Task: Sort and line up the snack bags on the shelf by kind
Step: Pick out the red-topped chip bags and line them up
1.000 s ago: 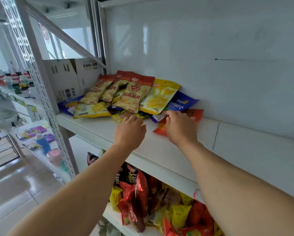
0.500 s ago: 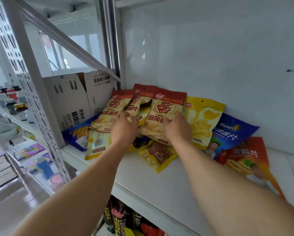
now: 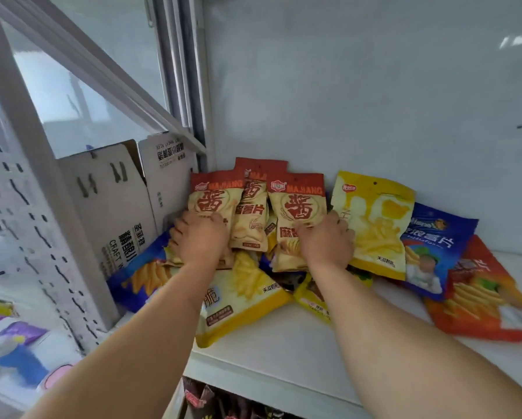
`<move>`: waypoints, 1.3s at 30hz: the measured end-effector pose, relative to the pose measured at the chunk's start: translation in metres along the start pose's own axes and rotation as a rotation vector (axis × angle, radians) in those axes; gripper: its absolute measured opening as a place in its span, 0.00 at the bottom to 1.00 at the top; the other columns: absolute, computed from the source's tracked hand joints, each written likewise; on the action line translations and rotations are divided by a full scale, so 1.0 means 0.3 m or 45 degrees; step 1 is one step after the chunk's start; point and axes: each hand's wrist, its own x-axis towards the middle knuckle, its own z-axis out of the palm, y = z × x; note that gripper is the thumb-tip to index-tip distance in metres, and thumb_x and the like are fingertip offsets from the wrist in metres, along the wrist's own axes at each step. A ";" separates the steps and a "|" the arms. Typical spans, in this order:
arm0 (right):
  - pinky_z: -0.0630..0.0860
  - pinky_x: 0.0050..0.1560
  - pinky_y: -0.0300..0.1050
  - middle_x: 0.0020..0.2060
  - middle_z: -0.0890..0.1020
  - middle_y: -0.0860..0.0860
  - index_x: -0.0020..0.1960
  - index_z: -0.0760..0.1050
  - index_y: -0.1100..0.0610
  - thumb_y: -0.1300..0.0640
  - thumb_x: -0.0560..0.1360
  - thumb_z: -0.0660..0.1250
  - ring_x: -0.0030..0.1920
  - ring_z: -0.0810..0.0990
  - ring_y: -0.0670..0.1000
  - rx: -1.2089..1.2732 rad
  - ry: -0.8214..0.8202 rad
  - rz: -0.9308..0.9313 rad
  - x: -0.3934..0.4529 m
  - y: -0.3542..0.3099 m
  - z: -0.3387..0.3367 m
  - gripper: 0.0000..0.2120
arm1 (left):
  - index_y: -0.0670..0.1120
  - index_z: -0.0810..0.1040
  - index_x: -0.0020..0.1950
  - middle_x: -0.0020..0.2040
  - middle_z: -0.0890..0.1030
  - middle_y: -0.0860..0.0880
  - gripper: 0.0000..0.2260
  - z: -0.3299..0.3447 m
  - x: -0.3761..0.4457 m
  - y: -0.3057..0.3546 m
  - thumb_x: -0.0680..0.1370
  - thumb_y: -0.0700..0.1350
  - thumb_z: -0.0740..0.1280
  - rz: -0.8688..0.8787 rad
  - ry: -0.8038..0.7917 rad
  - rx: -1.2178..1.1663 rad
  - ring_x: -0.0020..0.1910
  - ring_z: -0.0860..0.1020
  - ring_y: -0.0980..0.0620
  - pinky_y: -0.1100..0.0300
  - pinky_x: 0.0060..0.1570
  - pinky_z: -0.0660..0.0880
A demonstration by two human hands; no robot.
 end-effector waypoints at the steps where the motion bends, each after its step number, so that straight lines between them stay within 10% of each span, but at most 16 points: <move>1: 0.68 0.63 0.53 0.68 0.72 0.58 0.71 0.64 0.60 0.35 0.73 0.68 0.67 0.69 0.60 -0.008 -0.013 0.026 -0.001 -0.007 0.003 0.38 | 0.37 0.56 0.78 0.78 0.59 0.37 0.32 -0.003 0.012 -0.002 0.80 0.55 0.56 -0.036 -0.045 -0.026 0.76 0.58 0.36 0.42 0.75 0.56; 10: 0.76 0.54 0.54 0.60 0.79 0.57 0.62 0.71 0.60 0.36 0.70 0.72 0.60 0.78 0.61 0.203 -0.145 0.241 0.004 -0.031 0.010 0.33 | 0.40 0.63 0.73 0.69 0.69 0.39 0.36 -0.062 0.065 -0.016 0.73 0.57 0.71 -0.013 -0.179 -0.073 0.65 0.73 0.36 0.42 0.64 0.71; 18: 0.78 0.55 0.49 0.49 0.83 0.48 0.54 0.78 0.53 0.51 0.75 0.72 0.52 0.82 0.53 0.925 -0.261 0.192 0.032 0.002 -0.074 0.10 | 0.48 0.79 0.42 0.45 0.86 0.47 0.06 -0.131 0.025 0.060 0.75 0.46 0.74 0.065 -0.427 -0.639 0.44 0.85 0.44 0.42 0.49 0.82; 39: 0.79 0.41 0.39 0.44 0.84 0.46 0.52 0.79 0.53 0.55 0.74 0.74 0.43 0.83 0.45 0.944 0.072 0.256 -0.038 0.824 -0.871 0.09 | 0.42 0.78 0.61 0.52 0.86 0.42 0.13 0.226 -0.964 0.324 0.77 0.41 0.73 0.135 -1.353 -1.114 0.50 0.86 0.41 0.39 0.52 0.81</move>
